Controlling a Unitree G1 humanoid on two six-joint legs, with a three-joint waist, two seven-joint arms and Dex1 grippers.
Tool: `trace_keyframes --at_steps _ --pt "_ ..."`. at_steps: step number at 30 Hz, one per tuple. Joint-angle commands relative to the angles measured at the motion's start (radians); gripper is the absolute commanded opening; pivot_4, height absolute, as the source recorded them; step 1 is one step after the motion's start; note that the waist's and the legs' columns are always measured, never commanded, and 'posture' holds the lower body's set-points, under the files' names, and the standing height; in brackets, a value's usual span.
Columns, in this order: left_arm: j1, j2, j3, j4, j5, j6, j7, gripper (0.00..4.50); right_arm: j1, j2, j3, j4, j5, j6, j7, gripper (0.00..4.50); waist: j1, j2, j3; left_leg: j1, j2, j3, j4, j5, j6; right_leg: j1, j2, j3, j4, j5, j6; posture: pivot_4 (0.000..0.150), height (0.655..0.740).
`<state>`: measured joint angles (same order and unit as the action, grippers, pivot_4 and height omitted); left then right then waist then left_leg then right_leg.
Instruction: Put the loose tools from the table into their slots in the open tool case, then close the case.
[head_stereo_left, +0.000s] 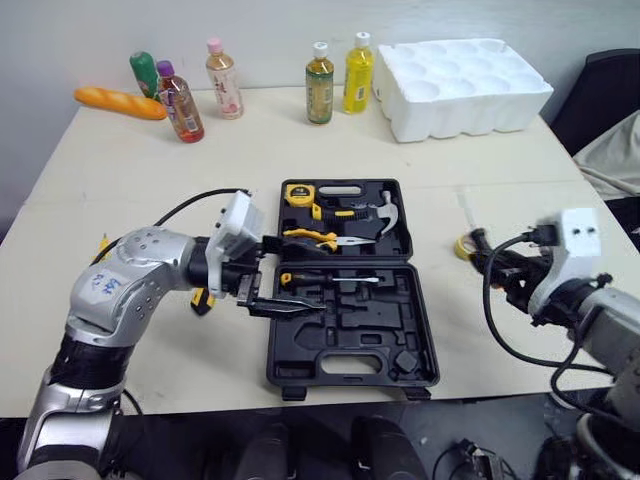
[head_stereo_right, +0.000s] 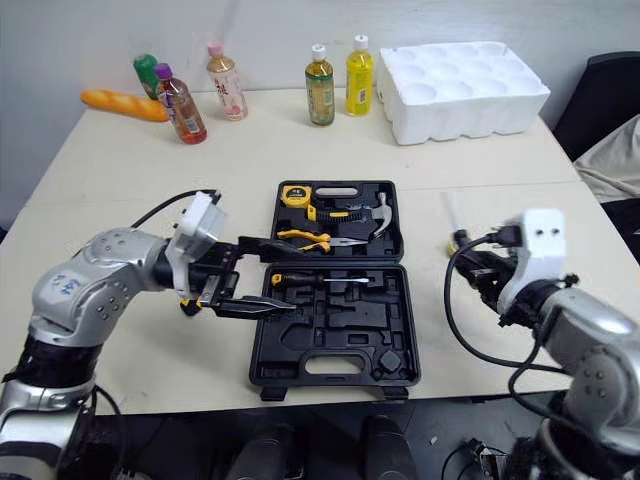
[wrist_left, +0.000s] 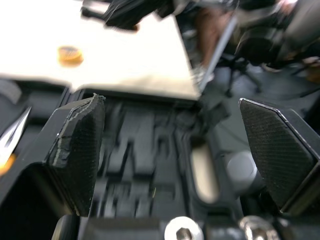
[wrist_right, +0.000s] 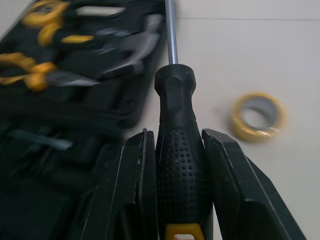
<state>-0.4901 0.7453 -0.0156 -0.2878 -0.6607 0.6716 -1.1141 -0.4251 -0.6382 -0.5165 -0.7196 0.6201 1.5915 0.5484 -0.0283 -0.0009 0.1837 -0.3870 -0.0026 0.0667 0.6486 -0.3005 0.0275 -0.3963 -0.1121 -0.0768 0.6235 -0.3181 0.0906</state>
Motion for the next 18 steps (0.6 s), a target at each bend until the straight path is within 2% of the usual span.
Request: trace_keyframes --at_steps 1,5,10,14,18 --pt "0.065 0.053 0.070 -0.060 0.019 -0.022 0.024 4.50 -0.027 -0.210 0.203 0.061 0.095 -0.171 0.267 0.99 0.002 -0.001 0.001 0.000 0.000 0.000 0.000 0.000 0.000 0.000 -0.001 0.000 -0.001 0.000 0.000 0.150 0.7384" --pt "0.123 0.097 0.081 -0.076 0.047 -0.051 0.022 4.50 -0.127 -0.366 0.472 0.180 0.040 -0.419 0.499 0.99 0.004 -0.005 0.003 0.000 -0.001 -0.001 0.003 -0.002 0.003 0.002 -0.002 -0.001 -0.003 0.000 0.001 0.150 0.7384" --pt "0.127 0.097 0.066 -0.076 0.064 -0.069 0.039 4.50 -0.318 -0.339 0.780 0.367 -0.109 -0.611 0.630 0.99 0.004 -0.008 0.004 -0.001 -0.002 0.000 0.005 -0.003 0.003 0.002 -0.004 -0.001 -0.005 0.001 0.002 0.150 0.7384" --pt "0.114 0.080 0.040 -0.087 0.069 -0.069 0.051 4.50 -0.379 -0.311 0.912 0.488 -0.228 -0.726 0.678 0.99 0.006 -0.008 0.005 -0.002 -0.001 -0.001 0.005 -0.004 0.002 0.002 -0.004 -0.002 -0.004 0.001 0.002 0.150 0.7384" --pt "0.085 0.058 0.000 -0.076 0.093 -0.073 0.057 4.50 -0.404 -0.277 0.956 0.568 -0.309 -0.807 0.692 0.99 0.007 -0.008 0.005 -0.005 -0.001 -0.001 0.010 -0.005 0.003 0.002 -0.004 -0.004 -0.003 0.002 0.003 0.150 0.7384"
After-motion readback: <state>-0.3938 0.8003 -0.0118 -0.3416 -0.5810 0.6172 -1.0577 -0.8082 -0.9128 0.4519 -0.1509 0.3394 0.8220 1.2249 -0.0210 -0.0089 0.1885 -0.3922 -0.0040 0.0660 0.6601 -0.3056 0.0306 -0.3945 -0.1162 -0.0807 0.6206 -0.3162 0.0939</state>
